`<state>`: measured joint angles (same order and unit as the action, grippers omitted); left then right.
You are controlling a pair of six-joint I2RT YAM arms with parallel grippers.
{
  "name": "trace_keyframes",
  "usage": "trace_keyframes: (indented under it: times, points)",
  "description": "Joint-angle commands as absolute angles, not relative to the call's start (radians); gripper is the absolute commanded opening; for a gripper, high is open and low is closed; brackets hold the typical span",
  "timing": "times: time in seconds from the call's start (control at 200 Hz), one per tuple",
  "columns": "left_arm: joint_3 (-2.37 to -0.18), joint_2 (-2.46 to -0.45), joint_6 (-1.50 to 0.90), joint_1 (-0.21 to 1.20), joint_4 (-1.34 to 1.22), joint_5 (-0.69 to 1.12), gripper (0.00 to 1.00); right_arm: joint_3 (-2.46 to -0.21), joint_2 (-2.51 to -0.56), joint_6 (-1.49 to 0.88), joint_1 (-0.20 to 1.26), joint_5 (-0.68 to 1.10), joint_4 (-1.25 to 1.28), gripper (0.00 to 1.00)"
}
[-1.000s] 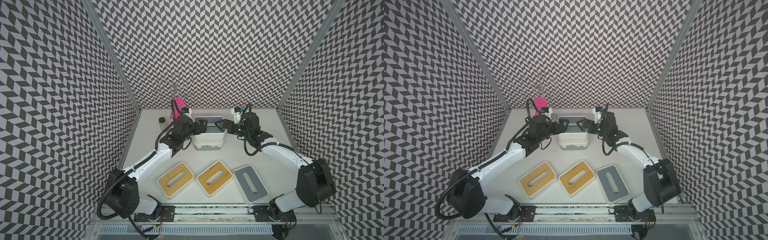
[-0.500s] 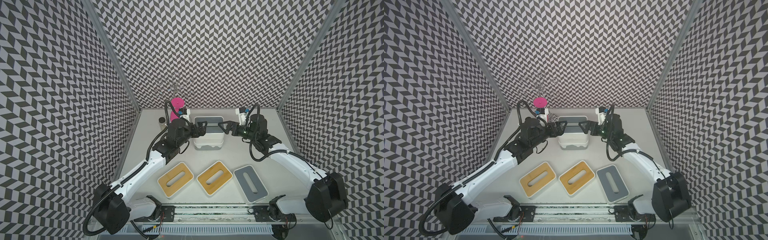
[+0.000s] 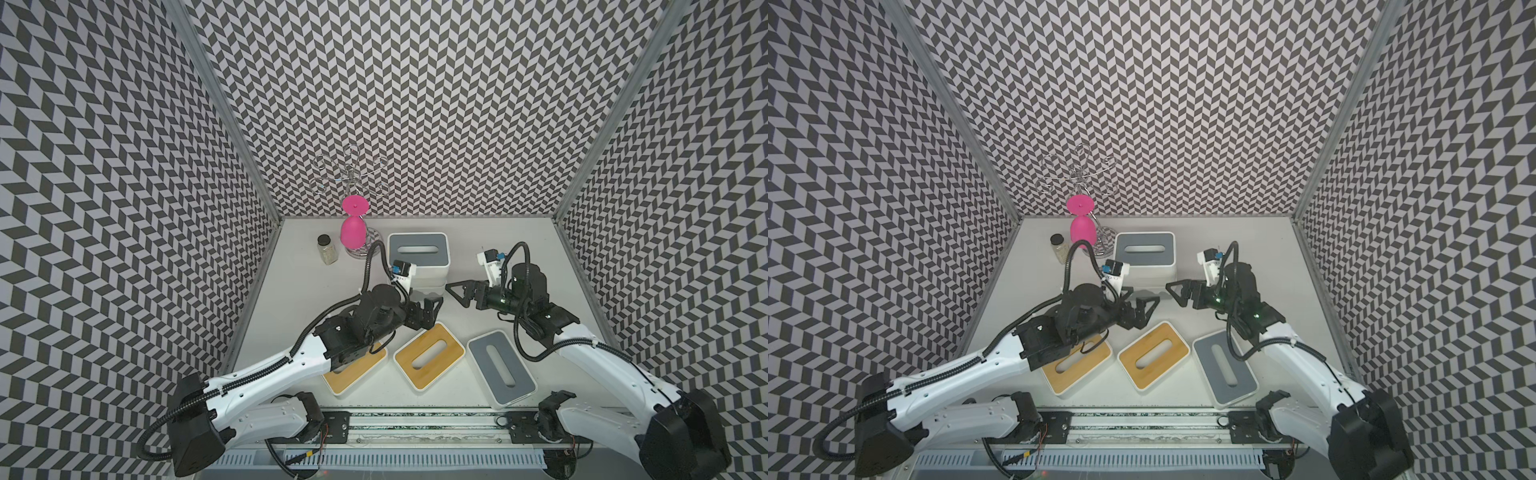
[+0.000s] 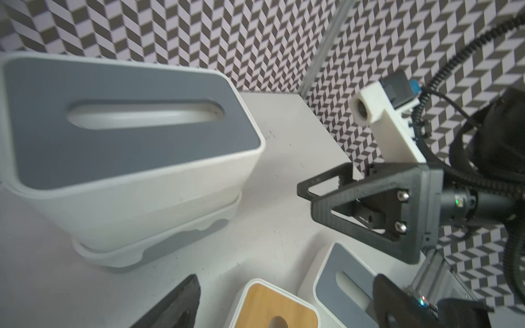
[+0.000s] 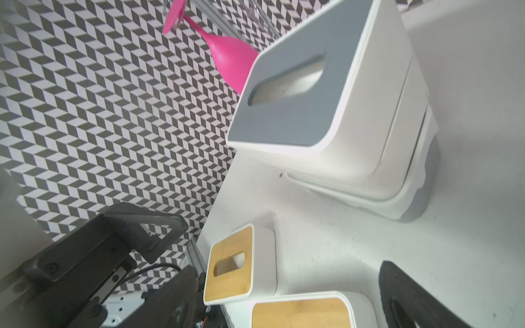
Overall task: Stack the tissue boxes
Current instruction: Place the tissue box at the tissue box, then pick up the tissue box from the center of the board.
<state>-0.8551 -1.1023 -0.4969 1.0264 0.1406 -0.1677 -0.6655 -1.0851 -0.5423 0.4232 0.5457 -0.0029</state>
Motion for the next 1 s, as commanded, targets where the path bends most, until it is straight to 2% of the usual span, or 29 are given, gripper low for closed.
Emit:
trace_keyframes:
  times: [0.0, 0.255, 0.481, 0.741, 0.996]
  points:
    - [-0.833, -1.113, -0.451, 1.133, 0.158, -0.242, 0.95, -0.609, -1.035, -0.540, 0.426, 0.573, 0.021, 0.98]
    - [-0.810, -1.183, -0.445, 1.300, 0.205, -0.252, 0.94, -0.507, -0.962, -0.543, 0.427, 0.554, -0.044, 0.97]
    - [-0.805, -1.279, -0.461, 1.392, 0.249, -0.253, 0.91, -0.438, -0.938, -0.556, 0.426, 0.505, -0.085, 0.97]
    - [-0.800, -1.373, -0.440, 1.411, 0.258, -0.270, 0.89, -0.400, -0.920, -0.574, 0.425, 0.488, -0.074, 0.97]
    - [-0.810, -1.448, -0.453, 1.398, 0.315, -0.351, 0.82, -0.405, -0.913, -0.566, 0.421, 0.468, -0.079, 0.97]
